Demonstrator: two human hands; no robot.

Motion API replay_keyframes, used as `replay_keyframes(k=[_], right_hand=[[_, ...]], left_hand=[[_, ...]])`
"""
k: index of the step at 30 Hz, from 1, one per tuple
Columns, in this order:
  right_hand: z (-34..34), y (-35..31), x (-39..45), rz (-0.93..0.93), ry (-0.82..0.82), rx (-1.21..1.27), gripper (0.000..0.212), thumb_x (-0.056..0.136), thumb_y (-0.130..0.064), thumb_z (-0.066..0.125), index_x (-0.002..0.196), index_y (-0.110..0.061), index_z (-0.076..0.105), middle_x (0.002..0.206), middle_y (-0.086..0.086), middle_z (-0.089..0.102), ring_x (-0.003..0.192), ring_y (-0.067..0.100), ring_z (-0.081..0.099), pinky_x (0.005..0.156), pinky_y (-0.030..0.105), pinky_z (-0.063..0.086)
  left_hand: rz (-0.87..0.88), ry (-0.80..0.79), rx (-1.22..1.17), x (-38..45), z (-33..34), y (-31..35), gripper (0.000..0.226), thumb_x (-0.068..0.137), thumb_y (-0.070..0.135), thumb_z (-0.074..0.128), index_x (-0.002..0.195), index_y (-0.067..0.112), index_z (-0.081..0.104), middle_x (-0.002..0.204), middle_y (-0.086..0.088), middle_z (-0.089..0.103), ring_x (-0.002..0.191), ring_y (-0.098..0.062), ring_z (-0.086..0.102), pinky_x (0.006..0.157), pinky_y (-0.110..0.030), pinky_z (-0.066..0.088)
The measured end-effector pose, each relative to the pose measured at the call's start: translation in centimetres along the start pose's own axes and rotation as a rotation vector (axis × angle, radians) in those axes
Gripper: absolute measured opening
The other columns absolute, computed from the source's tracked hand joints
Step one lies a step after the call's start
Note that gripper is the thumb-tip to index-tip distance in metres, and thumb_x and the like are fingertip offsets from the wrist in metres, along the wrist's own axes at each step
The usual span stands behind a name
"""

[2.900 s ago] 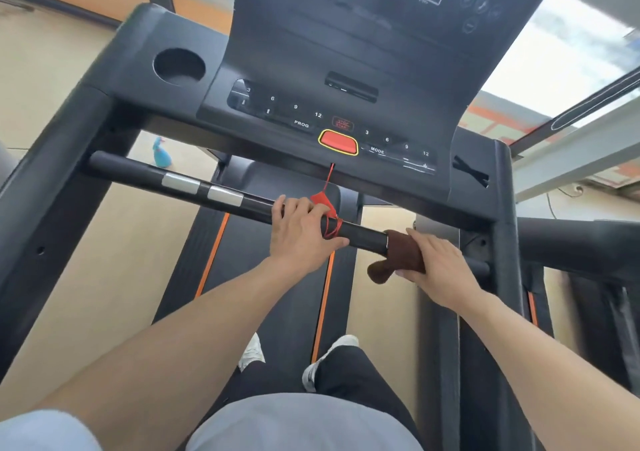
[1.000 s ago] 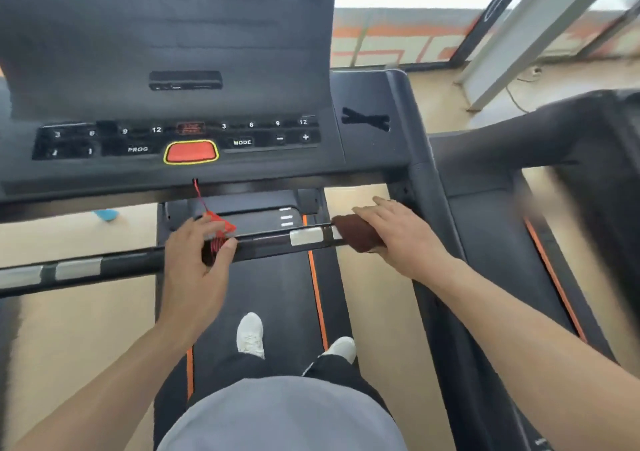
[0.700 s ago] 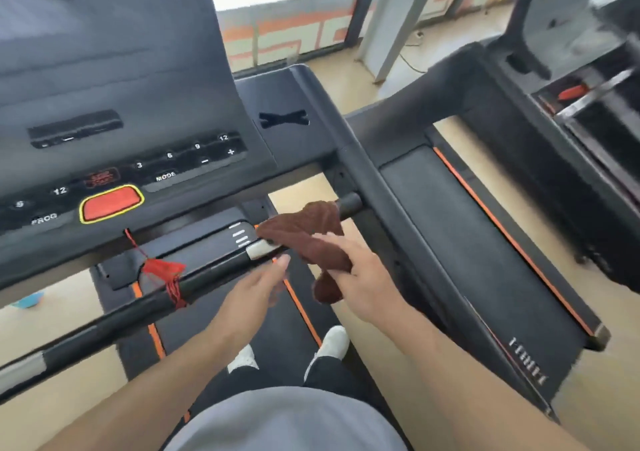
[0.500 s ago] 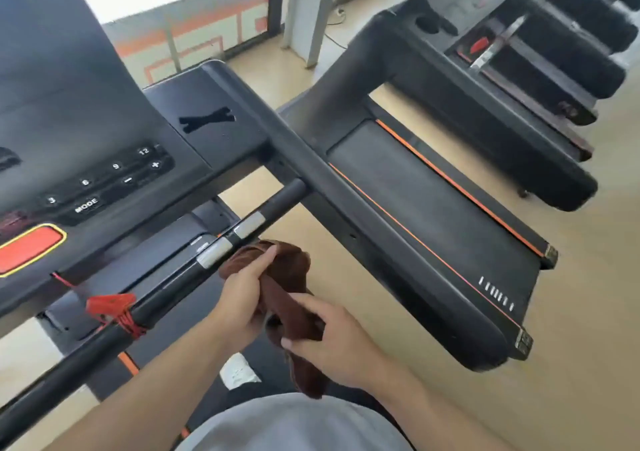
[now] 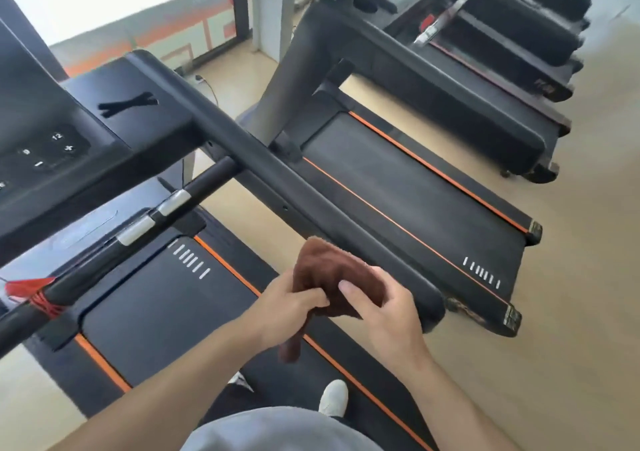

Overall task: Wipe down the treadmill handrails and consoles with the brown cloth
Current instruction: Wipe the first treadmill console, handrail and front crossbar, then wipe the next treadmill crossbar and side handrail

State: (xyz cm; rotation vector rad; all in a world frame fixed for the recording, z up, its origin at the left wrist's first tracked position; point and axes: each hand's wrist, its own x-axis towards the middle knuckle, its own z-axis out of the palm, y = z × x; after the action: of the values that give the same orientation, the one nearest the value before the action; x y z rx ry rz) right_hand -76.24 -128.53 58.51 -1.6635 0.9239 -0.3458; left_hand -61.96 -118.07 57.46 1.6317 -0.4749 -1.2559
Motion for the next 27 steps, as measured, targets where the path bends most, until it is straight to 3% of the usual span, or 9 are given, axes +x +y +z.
replay_keyframes(k=[4, 9, 12, 14, 16, 19, 22, 24, 27], right_hand=[[-4.2, 0.3, -3.1, -0.297, 0.186, -0.145, 0.014, 0.088, -0.022, 0.080, 0.083, -0.026, 0.067, 0.074, -0.020, 0.070, 0.072, -0.002, 0.065, 0.065, 0.009, 0.044], [-10.2, -0.4, -5.0, -0.337, 0.087, -0.091, 0.020, 0.085, -0.013, 0.080, 0.087, -0.029, 0.068, 0.080, -0.017, 0.072, 0.077, 0.008, 0.068, 0.068, 0.021, 0.051], [-14.2, -1.6, -3.8, -0.298, 0.186, 0.101, 0.018, 0.088, 0.001, 0.073, 0.087, -0.015, 0.067, 0.074, -0.021, 0.070, 0.072, -0.005, 0.064, 0.067, 0.010, 0.047], [-16.8, -0.7, -1.1, -0.293, 0.227, -0.057, 0.016, 0.091, -0.011, 0.075, 0.092, -0.025, 0.068, 0.081, -0.023, 0.071, 0.080, -0.005, 0.065, 0.074, 0.014, 0.047], [-18.5, 2.2, 2.6, -0.104, 0.196, -0.355, 0.022, 0.093, -0.032, 0.073, 0.114, -0.030, 0.066, 0.107, -0.015, 0.072, 0.108, 0.011, 0.066, 0.087, 0.027, 0.049], [-18.7, 7.0, 5.8, 0.149, -0.054, -0.855, 0.089, 0.091, -0.059, 0.065, 0.162, -0.022, 0.023, 0.164, 0.009, 0.030, 0.150, 0.033, 0.028, 0.119, 0.049, 0.028], [-15.8, 9.3, 5.4, 0.186, -0.348, -0.652, 0.101, 0.084, -0.073, 0.064, 0.163, -0.035, 0.014, 0.164, -0.005, 0.033, 0.148, 0.020, 0.036, 0.119, 0.044, 0.034], [-13.8, 9.8, 4.9, 0.102, -0.326, -0.632, 0.096, 0.080, -0.074, 0.067, 0.158, -0.041, 0.023, 0.147, -0.013, 0.050, 0.133, 0.016, 0.053, 0.106, 0.038, 0.047], [-11.0, 8.6, 6.7, -0.079, -0.236, -0.856, 0.091, 0.085, -0.072, 0.062, 0.158, -0.037, 0.022, 0.149, -0.010, 0.048, 0.131, 0.018, 0.053, 0.098, 0.037, 0.046]], left_hand=[[0.085, 0.145, 0.031, 0.0, 4.9, -1.9, 0.029, 0.063, 0.028, 0.068, 0.092, 0.030, 0.073, 0.091, 0.008, 0.078, 0.096, -0.017, 0.072, 0.088, -0.038, 0.055], [0.058, 0.029, 0.084, -1.1, 12.2, -5.8, 0.029, 0.080, 0.004, 0.078, 0.086, 0.031, 0.076, 0.087, 0.011, 0.078, 0.085, -0.004, 0.072, 0.086, -0.028, 0.057], [0.092, 0.149, -0.074, -1.1, 14.9, -6.6, 0.023, 0.082, 0.007, 0.071, 0.092, 0.027, 0.076, 0.097, -0.006, 0.078, 0.098, -0.023, 0.073, 0.099, -0.045, 0.054], [0.086, 0.295, -0.093, -0.6, 15.8, -6.5, 0.018, 0.083, 0.015, 0.073, 0.095, 0.028, 0.075, 0.096, -0.001, 0.078, 0.098, -0.021, 0.072, 0.095, -0.040, 0.055], [0.024, 0.471, -0.054, -0.2, 16.4, -6.1, 0.024, 0.085, 0.021, 0.077, 0.105, 0.032, 0.071, 0.103, 0.013, 0.076, 0.102, -0.008, 0.070, 0.092, -0.028, 0.051], [-0.233, 0.580, -0.086, 0.2, 17.5, -5.8, 0.064, 0.090, 0.025, 0.074, 0.147, 0.022, 0.045, 0.145, 0.007, 0.051, 0.133, -0.014, 0.050, 0.109, -0.031, 0.041], [-0.350, 0.426, -0.154, 0.8, 19.4, -6.6, 0.063, 0.103, 0.033, 0.054, 0.159, 0.022, 0.026, 0.147, 0.015, 0.035, 0.143, -0.015, 0.037, 0.110, -0.026, 0.030], [-0.397, 0.302, -0.298, 2.1, 20.9, -6.7, 0.059, 0.106, 0.050, 0.039, 0.160, 0.035, 0.020, 0.159, 0.011, 0.035, 0.149, -0.019, 0.033, 0.120, -0.033, 0.026], [-0.452, 0.349, -0.757, 5.0, 21.8, -6.0, 0.060, 0.098, 0.067, 0.041, 0.146, 0.032, 0.050, 0.117, 0.012, 0.070, 0.109, -0.012, 0.067, 0.099, -0.031, 0.051]])
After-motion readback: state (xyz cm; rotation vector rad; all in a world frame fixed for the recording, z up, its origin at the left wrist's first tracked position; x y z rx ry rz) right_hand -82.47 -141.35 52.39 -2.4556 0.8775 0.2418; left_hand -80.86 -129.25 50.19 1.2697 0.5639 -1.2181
